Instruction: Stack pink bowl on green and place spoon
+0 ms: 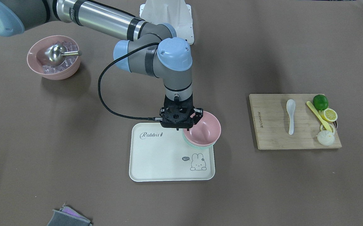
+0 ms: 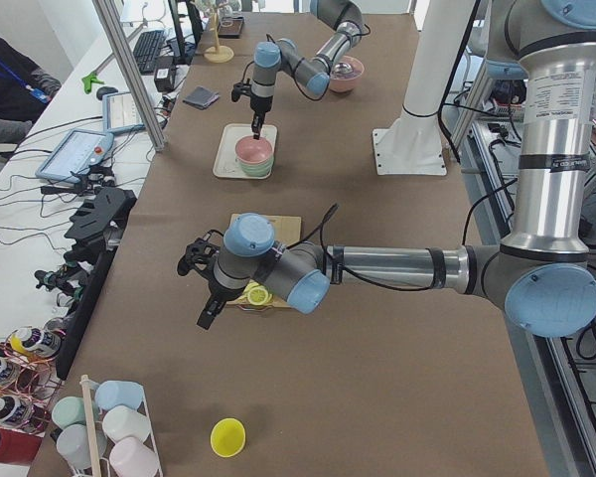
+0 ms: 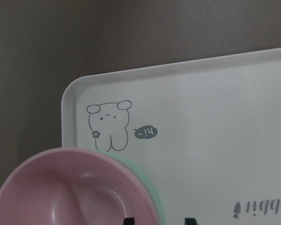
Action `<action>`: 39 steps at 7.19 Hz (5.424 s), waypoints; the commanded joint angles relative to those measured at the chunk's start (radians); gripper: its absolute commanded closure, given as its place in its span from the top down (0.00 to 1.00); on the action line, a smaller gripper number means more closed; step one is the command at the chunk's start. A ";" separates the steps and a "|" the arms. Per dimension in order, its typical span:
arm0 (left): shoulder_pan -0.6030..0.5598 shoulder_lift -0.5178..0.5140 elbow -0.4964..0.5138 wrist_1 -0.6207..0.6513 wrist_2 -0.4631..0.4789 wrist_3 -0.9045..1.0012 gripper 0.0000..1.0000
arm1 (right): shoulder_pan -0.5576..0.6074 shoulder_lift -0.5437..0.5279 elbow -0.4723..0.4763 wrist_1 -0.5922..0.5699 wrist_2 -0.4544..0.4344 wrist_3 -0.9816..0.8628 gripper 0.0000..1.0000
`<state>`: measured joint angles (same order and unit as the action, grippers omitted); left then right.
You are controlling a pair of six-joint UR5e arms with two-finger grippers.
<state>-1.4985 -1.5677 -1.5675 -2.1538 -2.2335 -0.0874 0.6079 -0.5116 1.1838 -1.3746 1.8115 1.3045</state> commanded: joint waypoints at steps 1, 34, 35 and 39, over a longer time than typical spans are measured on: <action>0.021 -0.002 0.001 0.006 0.000 -0.008 0.98 | 0.022 -0.007 -0.001 0.002 0.040 -0.017 1.00; 0.627 -0.582 -0.099 0.386 0.143 -0.981 0.00 | 0.773 -1.117 0.426 0.040 0.371 -1.295 1.00; 0.655 -0.657 -0.047 0.391 0.156 -1.027 0.00 | 0.785 -1.102 0.425 -0.024 0.377 -1.295 1.00; 0.750 -0.808 0.150 0.319 0.308 -1.112 0.00 | 0.822 -0.969 0.456 -0.311 0.376 -1.297 1.00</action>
<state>-0.7630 -2.3596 -1.4467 -1.8106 -1.9433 -1.1926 1.4266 -1.4958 1.6377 -1.6544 2.1861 0.0069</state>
